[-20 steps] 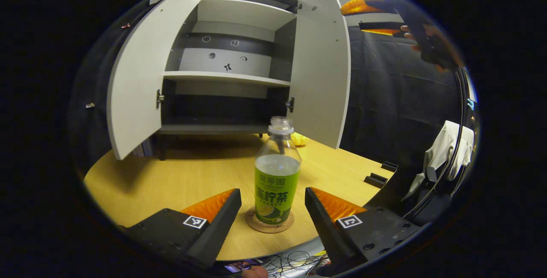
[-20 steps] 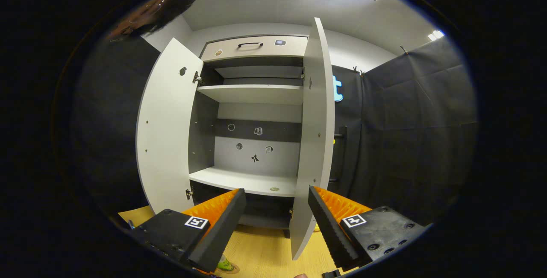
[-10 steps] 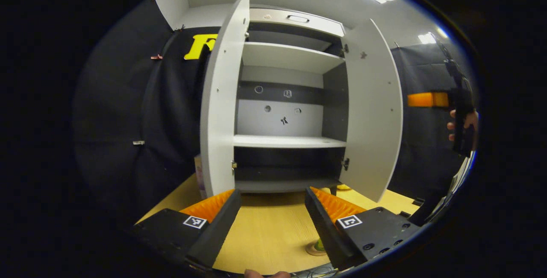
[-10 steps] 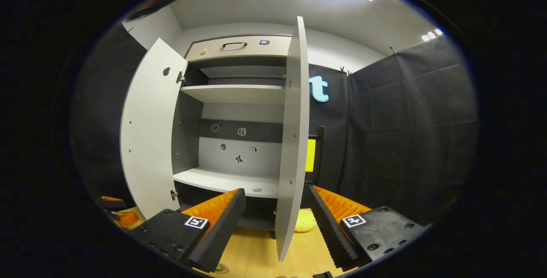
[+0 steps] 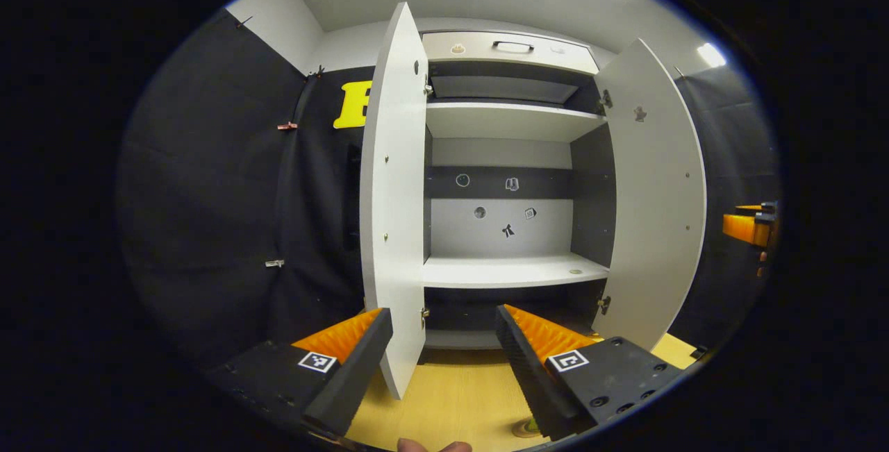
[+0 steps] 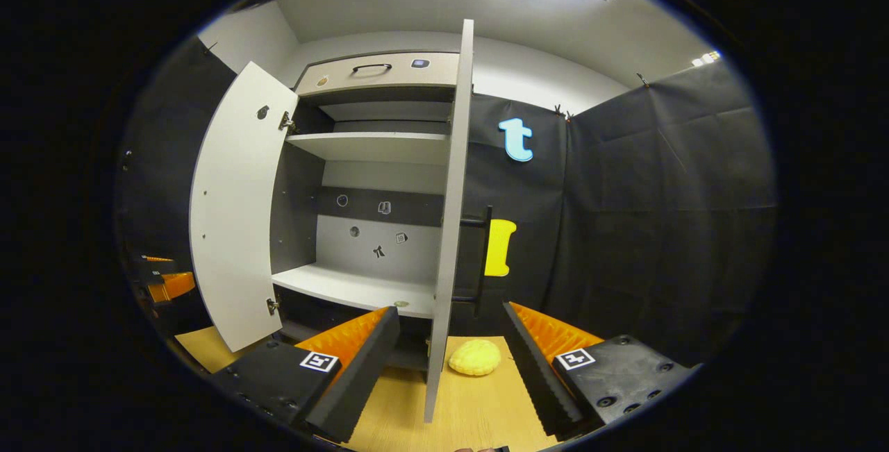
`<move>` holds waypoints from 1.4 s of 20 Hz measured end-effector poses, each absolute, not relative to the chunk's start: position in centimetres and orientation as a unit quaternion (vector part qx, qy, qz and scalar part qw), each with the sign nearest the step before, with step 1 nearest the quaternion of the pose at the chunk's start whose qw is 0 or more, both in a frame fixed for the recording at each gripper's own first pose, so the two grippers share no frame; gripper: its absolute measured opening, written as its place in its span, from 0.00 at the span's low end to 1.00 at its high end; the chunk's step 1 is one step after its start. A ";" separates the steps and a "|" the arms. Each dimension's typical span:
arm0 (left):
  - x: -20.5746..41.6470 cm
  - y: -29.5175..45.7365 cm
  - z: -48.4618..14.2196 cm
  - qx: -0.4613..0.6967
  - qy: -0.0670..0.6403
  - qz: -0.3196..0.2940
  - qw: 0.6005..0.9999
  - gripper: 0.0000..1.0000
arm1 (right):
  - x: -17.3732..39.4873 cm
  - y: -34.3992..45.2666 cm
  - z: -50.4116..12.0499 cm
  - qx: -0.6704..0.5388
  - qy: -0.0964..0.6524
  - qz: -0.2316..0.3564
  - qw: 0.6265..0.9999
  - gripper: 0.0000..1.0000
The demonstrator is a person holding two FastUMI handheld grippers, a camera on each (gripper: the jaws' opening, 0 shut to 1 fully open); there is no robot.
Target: Grasp the bottle in the cabinet with the left hand and place it on the coaster, then close the right door with the right hand and the left door with the left hand.
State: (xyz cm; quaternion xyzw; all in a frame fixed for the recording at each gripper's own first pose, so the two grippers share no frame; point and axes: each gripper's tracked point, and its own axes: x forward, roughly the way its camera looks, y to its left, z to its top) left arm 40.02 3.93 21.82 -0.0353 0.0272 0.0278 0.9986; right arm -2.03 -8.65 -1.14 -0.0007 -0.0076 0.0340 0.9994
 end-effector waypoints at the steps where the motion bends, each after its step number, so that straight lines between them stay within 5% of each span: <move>1: 40.0 3.8 22.4 -0.043 0.027 0.037 0.998 0.95 | -2.0 -8.9 -1.1 0.006 -0.006 0.039 0.999 0.97; 5: 39.6 3.9 24.8 -0.055 0.016 0.070 0.996 0.95 | -1.8 -8.9 -1.2 0.026 0.000 0.070 0.997 0.97; 20: 40.9 7.8 25.7 -0.027 0.027 0.060 0.997 0.95 | 4.8 -17.6 -1.8 0.019 0.009 -0.027 0.999 0.97; 28: 41.4 8.2 25.7 -0.009 0.026 0.065 0.997 0.95 | 8.0 -16.5 -1.1 0.015 0.002 -0.009 1.000 0.95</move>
